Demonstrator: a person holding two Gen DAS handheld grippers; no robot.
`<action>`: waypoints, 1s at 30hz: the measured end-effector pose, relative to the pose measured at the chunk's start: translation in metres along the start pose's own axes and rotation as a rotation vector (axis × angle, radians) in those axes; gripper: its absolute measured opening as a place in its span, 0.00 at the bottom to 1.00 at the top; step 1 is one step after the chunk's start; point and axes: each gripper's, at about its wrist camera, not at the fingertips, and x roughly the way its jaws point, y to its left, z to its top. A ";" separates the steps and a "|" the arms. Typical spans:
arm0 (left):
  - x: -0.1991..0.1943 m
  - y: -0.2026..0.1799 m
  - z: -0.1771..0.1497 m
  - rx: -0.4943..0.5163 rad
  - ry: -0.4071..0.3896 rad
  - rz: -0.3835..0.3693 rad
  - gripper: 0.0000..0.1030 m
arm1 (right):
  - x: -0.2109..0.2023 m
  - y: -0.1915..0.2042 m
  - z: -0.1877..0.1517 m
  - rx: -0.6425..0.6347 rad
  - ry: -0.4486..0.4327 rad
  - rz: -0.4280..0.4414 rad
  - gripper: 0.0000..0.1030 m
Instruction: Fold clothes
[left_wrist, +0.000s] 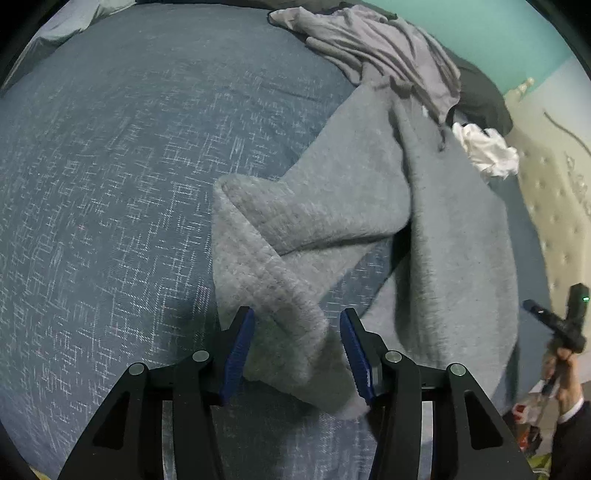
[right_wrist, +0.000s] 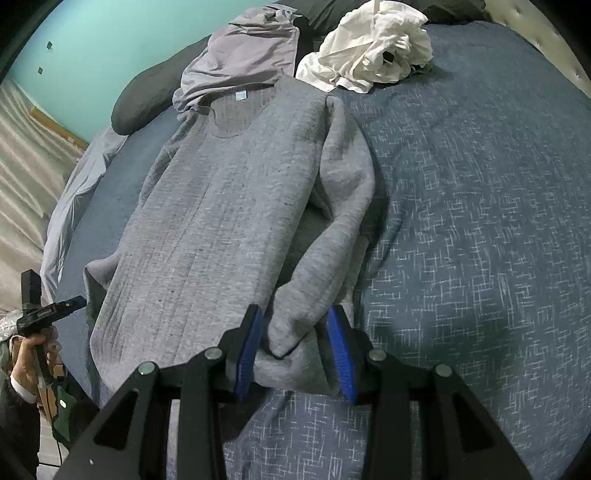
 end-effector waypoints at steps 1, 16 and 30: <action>0.003 0.001 0.000 0.008 0.002 0.017 0.48 | -0.001 0.000 0.000 0.002 -0.001 0.001 0.37; -0.012 0.032 -0.006 0.011 -0.023 0.061 0.00 | -0.004 -0.008 -0.002 0.022 0.000 0.004 0.37; 0.021 -0.019 -0.011 0.053 0.062 0.071 0.56 | -0.005 0.003 0.001 0.007 -0.004 0.020 0.37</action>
